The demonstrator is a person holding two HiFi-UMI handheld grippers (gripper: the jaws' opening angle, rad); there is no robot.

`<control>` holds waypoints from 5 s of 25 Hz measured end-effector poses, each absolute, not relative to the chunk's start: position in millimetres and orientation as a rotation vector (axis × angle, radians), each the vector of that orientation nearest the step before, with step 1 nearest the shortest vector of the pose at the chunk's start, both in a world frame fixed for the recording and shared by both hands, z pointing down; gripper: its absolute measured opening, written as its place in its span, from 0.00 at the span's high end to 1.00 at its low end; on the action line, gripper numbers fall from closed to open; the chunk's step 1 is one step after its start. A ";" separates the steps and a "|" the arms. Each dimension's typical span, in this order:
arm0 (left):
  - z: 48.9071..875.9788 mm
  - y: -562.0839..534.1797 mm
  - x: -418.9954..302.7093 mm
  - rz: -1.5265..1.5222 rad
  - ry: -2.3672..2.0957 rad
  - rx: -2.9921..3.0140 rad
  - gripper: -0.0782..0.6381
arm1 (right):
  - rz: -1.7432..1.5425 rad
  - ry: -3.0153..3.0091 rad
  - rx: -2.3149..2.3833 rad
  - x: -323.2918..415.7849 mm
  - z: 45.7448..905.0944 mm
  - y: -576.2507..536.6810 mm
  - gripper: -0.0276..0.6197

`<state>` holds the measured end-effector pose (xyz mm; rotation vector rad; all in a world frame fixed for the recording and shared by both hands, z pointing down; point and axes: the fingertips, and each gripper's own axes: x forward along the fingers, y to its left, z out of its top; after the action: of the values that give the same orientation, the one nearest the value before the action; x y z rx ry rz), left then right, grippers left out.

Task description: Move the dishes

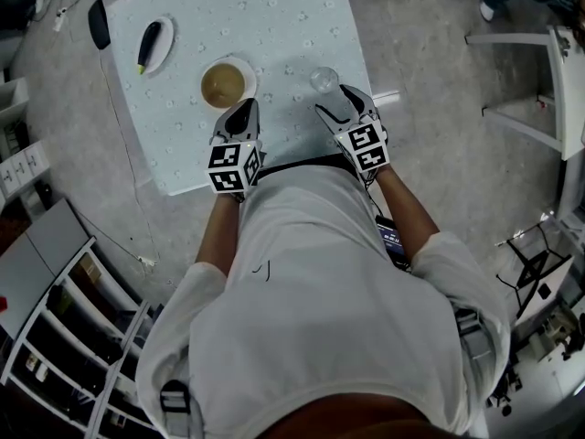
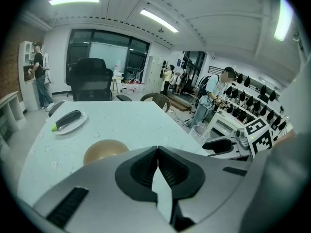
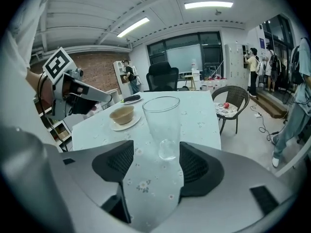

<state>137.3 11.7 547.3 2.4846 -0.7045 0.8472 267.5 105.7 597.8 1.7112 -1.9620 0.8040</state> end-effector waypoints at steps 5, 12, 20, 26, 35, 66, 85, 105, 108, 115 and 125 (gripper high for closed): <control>552.7 7.3 126.0 0.843 -0.678 2.484 0.86 | 0.810 -1.924 1.691 254.9 594.3 118.4 0.58; 554.3 3.1 93.4 0.828 -0.646 2.493 0.86 | 0.733 -1.921 1.650 216.7 580.8 108.8 0.68; 556.0 -8.5 43.9 0.788 -0.709 2.454 0.86 | 0.485 -1.983 1.462 159.6 561.5 75.6 0.70; 558.8 -15.8 7.1 0.747 -0.806 2.402 0.86 | 0.354 -1.990 1.335 131.9 557.5 51.3 0.73; 562.4 -19.2 -50.1 0.693 -0.970 2.300 0.86 | 0.159 -1.987 1.079 86.4 566.5 19.4 0.74; 576.5 -22.2 -138.4 0.578 -1.230 2.066 0.86 | -0.041 -1.754 0.608 29.8 635.7 -29.7 0.83; 574.5 -41.6 -134.7 0.573 -1.158 2.138 0.86 | 0.011 -1.825 0.743 14.4 597.4 -43.4 0.94; 578.3 -65.6 -225.4 0.525 -1.182 2.133 0.86 | -0.029 -1.883 0.738 -88.8 566.2 -111.8 0.94; 580.9 -74.7 -246.7 0.528 -1.184 2.134 0.86 | -0.027 -1.878 0.739 -108.2 569.6 -127.4 0.94; 589.5 -97.3 -286.5 0.534 -1.178 2.132 0.86 | -0.019 -1.843 0.699 -144.2 590.2 -152.8 0.93; 602.3 -106.2 -298.1 0.534 -1.122 2.116 0.86 | 0.000 -1.781 0.602 -167.0 638.1 -149.2 0.93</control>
<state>-298.1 -106.2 602.3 2.1159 -1.1223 0.5339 -167.0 -149.2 638.1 0.6016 -1.7811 0.0004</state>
